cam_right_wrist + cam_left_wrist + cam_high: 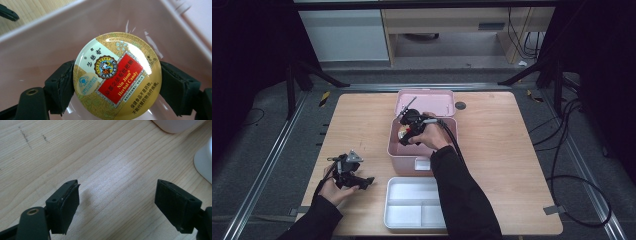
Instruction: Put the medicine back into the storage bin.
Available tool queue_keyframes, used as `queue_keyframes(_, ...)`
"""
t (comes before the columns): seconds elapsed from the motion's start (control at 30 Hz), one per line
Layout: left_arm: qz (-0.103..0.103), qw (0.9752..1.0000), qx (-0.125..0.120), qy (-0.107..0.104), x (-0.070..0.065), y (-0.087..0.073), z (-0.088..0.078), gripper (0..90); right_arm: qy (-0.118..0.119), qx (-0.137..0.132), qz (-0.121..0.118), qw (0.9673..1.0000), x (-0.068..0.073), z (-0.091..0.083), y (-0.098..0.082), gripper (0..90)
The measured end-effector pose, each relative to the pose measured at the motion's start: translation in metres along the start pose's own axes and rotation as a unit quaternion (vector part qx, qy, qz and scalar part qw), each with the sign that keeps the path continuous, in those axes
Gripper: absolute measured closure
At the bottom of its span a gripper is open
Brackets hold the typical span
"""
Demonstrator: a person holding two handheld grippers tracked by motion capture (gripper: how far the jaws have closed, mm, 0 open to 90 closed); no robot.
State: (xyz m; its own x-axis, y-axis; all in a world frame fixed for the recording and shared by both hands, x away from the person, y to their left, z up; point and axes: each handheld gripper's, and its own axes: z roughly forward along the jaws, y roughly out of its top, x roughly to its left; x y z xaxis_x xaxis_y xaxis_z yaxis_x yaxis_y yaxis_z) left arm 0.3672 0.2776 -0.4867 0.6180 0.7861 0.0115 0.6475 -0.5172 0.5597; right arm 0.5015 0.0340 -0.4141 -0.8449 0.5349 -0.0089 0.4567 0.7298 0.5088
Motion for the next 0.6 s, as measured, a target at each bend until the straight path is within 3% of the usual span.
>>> queue_keyframes(0.37, 0.003, 1.0000, 0.003, -0.001, -0.0007, 0.0002, 0.0003, 19.4, 0.008, 0.003, -0.009, 0.9999, 0.0039, 0.0086, 0.0008, 19.8)
queue_keyframes(0.6, 0.002, 1.0000, 0.003, -0.002, -0.0001, -0.0003, 0.0007, 19.5, 0.007, -0.003, -0.006, 1.0000, 0.0030, 0.0023, 0.0004, 20.3)
